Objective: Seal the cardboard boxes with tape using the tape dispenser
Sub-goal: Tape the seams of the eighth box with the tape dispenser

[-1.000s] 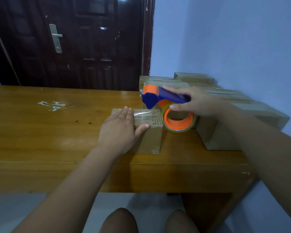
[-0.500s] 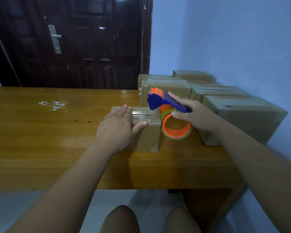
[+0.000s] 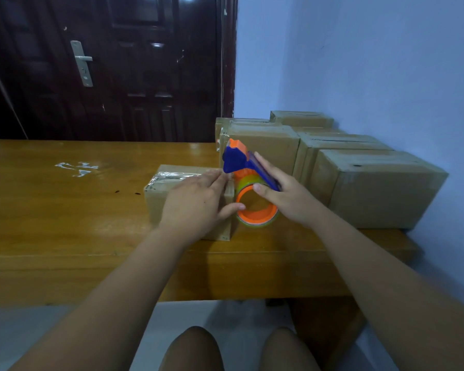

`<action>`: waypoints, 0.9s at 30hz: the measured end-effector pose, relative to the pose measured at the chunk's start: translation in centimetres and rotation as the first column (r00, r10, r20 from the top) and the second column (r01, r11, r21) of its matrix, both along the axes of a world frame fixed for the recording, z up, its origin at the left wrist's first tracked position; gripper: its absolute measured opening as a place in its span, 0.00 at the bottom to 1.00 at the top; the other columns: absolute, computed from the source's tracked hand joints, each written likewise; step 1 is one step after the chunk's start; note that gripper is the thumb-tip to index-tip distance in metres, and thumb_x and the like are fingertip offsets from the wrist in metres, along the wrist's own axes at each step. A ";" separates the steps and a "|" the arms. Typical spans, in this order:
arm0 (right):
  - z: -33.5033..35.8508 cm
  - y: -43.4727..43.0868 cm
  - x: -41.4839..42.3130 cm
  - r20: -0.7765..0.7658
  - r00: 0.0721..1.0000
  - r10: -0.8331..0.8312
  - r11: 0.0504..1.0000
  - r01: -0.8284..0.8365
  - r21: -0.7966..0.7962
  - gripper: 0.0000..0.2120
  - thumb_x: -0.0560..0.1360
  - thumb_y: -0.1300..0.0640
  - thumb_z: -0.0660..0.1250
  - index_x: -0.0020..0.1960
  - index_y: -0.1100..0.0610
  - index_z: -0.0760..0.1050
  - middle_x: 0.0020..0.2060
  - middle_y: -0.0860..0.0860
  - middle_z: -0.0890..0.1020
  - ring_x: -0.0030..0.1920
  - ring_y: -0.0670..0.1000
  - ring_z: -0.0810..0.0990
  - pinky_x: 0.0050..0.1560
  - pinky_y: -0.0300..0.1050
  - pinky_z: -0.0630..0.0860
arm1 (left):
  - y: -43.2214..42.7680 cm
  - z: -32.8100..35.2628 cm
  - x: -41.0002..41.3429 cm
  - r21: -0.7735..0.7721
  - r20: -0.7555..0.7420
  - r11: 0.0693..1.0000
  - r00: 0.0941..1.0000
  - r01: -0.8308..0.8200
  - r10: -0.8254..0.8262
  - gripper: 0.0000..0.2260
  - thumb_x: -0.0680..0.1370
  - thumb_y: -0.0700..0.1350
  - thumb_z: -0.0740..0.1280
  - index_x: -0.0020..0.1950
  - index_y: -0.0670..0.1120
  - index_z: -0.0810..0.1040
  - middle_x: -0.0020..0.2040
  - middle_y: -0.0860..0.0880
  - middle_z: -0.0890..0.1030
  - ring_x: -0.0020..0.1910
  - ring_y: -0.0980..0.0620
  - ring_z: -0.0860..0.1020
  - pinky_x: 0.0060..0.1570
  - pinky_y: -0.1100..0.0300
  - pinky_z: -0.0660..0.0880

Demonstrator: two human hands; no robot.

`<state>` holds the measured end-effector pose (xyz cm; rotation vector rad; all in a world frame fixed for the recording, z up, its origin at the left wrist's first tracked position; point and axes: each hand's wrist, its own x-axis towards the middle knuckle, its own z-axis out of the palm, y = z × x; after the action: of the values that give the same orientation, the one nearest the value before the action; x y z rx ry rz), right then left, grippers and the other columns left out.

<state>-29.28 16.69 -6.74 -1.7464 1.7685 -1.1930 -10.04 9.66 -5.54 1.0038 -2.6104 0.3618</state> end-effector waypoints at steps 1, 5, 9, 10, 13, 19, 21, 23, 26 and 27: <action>0.0 -0.1 0.2 0.033 0.999 0.008 1.000 -0.007 -0.019 0.32 0.76 0.44 0.64 0.75 0.36 0.53 0.70 0.38 0.66 0.66 0.40 0.70 0.66 0.46 0.70 | -0.4 -0.2 0.2 0.001 -0.011 1.000 1.000 -0.015 0.015 0.40 0.70 0.71 0.43 0.74 0.48 0.65 0.73 0.49 0.68 0.68 0.49 0.70 0.59 0.54 0.72; 0.2 0.6 0.2 0.165 0.986 0.017 0.995 -0.001 -0.099 0.33 0.75 0.50 0.67 0.75 0.40 0.55 0.64 0.32 0.69 0.61 0.33 0.73 0.60 0.34 0.71 | -2.0 -0.8 1.3 -0.014 -0.024 1.000 1.000 -0.003 0.002 0.39 0.75 0.70 0.43 0.59 0.45 0.80 0.56 0.47 0.82 0.47 0.47 0.83 0.32 0.56 0.79; 0.2 1.1 0.3 0.166 0.985 0.034 0.990 -0.010 -0.143 0.33 0.73 0.54 0.69 0.72 0.38 0.56 0.64 0.31 0.69 0.61 0.32 0.72 0.58 0.31 0.71 | -2.4 -0.9 1.5 -0.063 -0.068 0.993 0.992 0.101 -0.105 0.36 0.75 0.69 0.46 0.57 0.44 0.81 0.54 0.46 0.83 0.46 0.47 0.83 0.31 0.56 0.79; 0.3 1.2 0.2 0.128 0.991 0.030 0.990 -0.012 -0.140 0.33 0.73 0.53 0.69 0.72 0.37 0.56 0.64 0.31 0.68 0.62 0.31 0.71 0.58 0.29 0.70 | -2.4 -0.9 1.5 -0.069 -0.085 0.991 0.989 0.118 -0.124 0.34 0.75 0.68 0.49 0.57 0.44 0.81 0.54 0.46 0.83 0.46 0.47 0.83 0.32 0.56 0.79; 0.4 1.7 -0.1 -0.025 1.000 0.014 0.995 -0.016 -0.098 0.34 0.73 0.48 0.68 0.72 0.34 0.56 0.68 0.30 0.64 0.65 0.31 0.66 0.60 0.28 0.67 | -2.0 -0.9 1.4 -0.039 -0.157 0.989 0.977 0.142 -0.146 0.30 0.75 0.67 0.56 0.64 0.47 0.77 0.62 0.48 0.79 0.56 0.47 0.80 0.43 0.54 0.78; 0.3 2.4 -1.0 -0.309 0.950 -0.037 0.999 0.029 -0.032 0.33 0.76 0.45 0.66 0.73 0.33 0.52 0.69 0.48 0.71 0.60 0.47 0.74 0.60 0.37 0.72 | -1.8 -0.5 1.5 -0.067 -0.105 0.994 0.990 0.090 -0.097 0.30 0.76 0.66 0.54 0.74 0.53 0.63 0.73 0.55 0.66 0.67 0.53 0.70 0.55 0.59 0.72; 0.5 2.9 -0.9 -0.124 0.992 -0.011 0.998 0.003 -0.064 0.32 0.74 0.46 0.66 0.73 0.34 0.55 0.71 0.39 0.65 0.65 0.39 0.69 0.58 0.27 0.68 | -1.9 -0.6 1.7 -0.047 -0.122 0.994 0.987 0.095 -0.100 0.30 0.76 0.65 0.55 0.74 0.53 0.63 0.73 0.55 0.65 0.69 0.53 0.69 0.57 0.58 0.72; 0.5 3.4 -1.0 -0.038 0.999 0.000 0.995 -0.004 -0.098 0.32 0.71 0.43 0.66 0.70 0.33 0.56 0.71 0.37 0.64 0.65 0.35 0.68 0.59 0.28 0.68 | -1.9 -0.7 1.8 -0.044 -0.126 0.994 0.986 0.101 -0.106 0.29 0.76 0.65 0.55 0.74 0.53 0.64 0.74 0.55 0.65 0.69 0.53 0.68 0.58 0.57 0.72; 0.6 3.9 -0.9 -0.048 0.999 -0.025 0.997 0.021 -0.076 0.33 0.69 0.42 0.66 0.70 0.32 0.55 0.70 0.37 0.66 0.63 0.34 0.70 0.55 0.26 0.69 | -2.1 -0.8 2.1 -0.041 -0.139 0.993 0.984 0.110 -0.115 0.29 0.76 0.64 0.56 0.74 0.53 0.64 0.73 0.55 0.66 0.68 0.53 0.70 0.57 0.57 0.73; 0.5 4.0 -1.0 -0.114 0.992 -0.047 0.998 0.042 -0.048 0.33 0.69 0.41 0.66 0.70 0.31 0.55 0.70 0.39 0.67 0.62 0.38 0.71 0.55 0.26 0.69 | -2.3 -0.8 2.3 -0.040 -0.141 0.994 0.984 0.104 -0.109 0.29 0.76 0.64 0.56 0.74 0.53 0.64 0.73 0.55 0.66 0.67 0.52 0.71 0.56 0.57 0.73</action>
<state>-30.29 20.72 -6.20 -1.8443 1.8691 -1.1807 -7.75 7.34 -6.30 0.8423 -2.5080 0.2940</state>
